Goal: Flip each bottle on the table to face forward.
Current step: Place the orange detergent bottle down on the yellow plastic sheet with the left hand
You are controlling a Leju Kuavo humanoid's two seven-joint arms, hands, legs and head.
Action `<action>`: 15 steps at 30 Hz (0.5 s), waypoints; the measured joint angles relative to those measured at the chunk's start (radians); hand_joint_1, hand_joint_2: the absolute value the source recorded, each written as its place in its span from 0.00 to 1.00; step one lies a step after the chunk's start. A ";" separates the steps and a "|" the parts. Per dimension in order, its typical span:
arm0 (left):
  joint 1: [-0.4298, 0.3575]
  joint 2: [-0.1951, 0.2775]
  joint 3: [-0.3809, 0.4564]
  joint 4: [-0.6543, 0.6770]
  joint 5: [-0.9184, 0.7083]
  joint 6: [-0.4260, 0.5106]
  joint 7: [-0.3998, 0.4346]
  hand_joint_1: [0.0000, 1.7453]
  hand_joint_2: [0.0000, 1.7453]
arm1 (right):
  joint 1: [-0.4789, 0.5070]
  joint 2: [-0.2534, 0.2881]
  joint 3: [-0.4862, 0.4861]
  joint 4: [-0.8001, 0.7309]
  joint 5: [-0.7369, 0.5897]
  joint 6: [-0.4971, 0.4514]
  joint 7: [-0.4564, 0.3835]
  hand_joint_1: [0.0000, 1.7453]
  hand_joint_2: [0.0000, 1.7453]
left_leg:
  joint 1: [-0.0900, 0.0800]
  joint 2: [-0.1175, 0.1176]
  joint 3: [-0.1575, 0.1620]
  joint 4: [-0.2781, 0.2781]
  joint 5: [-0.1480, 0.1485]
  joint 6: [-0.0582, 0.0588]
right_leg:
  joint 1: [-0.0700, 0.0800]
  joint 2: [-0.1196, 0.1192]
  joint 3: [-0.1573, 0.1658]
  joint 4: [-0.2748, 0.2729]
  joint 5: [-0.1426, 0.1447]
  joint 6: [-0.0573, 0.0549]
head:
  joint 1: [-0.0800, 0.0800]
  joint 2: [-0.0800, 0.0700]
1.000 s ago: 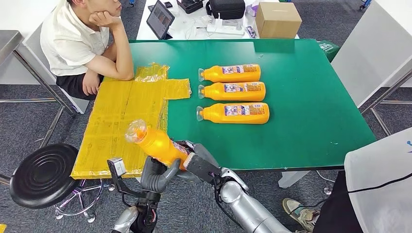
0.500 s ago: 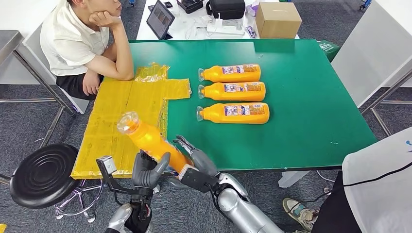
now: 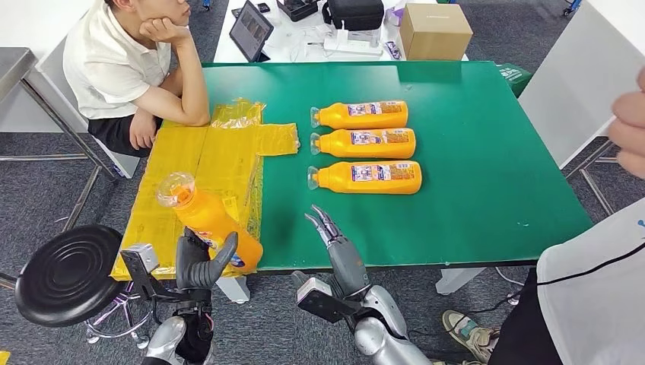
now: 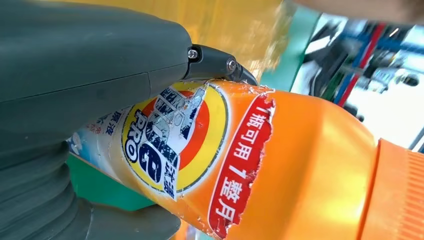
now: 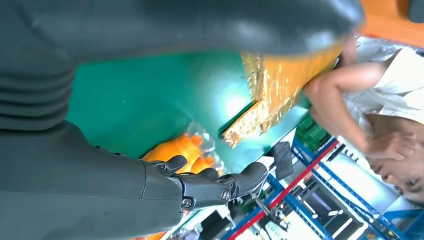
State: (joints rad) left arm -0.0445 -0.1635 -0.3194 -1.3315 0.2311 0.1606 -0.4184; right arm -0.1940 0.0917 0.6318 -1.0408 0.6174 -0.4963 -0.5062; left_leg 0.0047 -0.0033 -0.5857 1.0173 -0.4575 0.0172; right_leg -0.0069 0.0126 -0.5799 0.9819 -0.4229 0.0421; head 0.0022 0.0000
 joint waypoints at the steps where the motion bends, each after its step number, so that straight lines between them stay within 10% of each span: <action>1: -0.005 0.003 0.000 -0.001 -0.104 0.077 -0.015 1.00 1.00 | 0.008 -0.002 -0.004 -0.009 0.014 -0.010 0.002 0.00 0.00 | 0.000 0.000 0.000 0.000 0.000 0.000 | 0.000 0.000 0.000 0.000 0.000 0.000 | 0.000 0.000; 7: -0.108 0.038 0.000 0.049 -0.798 0.386 0.078 1.00 1.00 | 0.041 -0.004 -0.020 -0.069 0.040 0.002 -0.006 0.00 0.00 | 0.000 -0.001 0.000 0.000 0.002 0.000 | 0.000 -0.002 0.000 0.000 0.000 0.000 | 0.000 0.000; 15: -0.257 0.054 -0.012 0.223 -0.991 0.272 0.194 1.00 1.00 | 0.050 0.010 -0.021 -0.102 0.010 0.056 -0.040 0.00 0.00 | 0.000 -0.002 -0.001 0.000 0.003 0.000 | 0.000 -0.005 0.000 0.000 0.001 0.000 | 0.000 0.000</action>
State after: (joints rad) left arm -0.3011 -0.1095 -0.3310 -1.1081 -0.7597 0.4321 -0.2243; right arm -0.1436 0.1021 0.6104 -1.1432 0.6272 -0.4404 -0.5459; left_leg 0.0046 -0.0057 -0.5866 1.0174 -0.4541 0.0175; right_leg -0.0070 0.0081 -0.5799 0.9821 -0.4224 0.0421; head 0.0025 0.0000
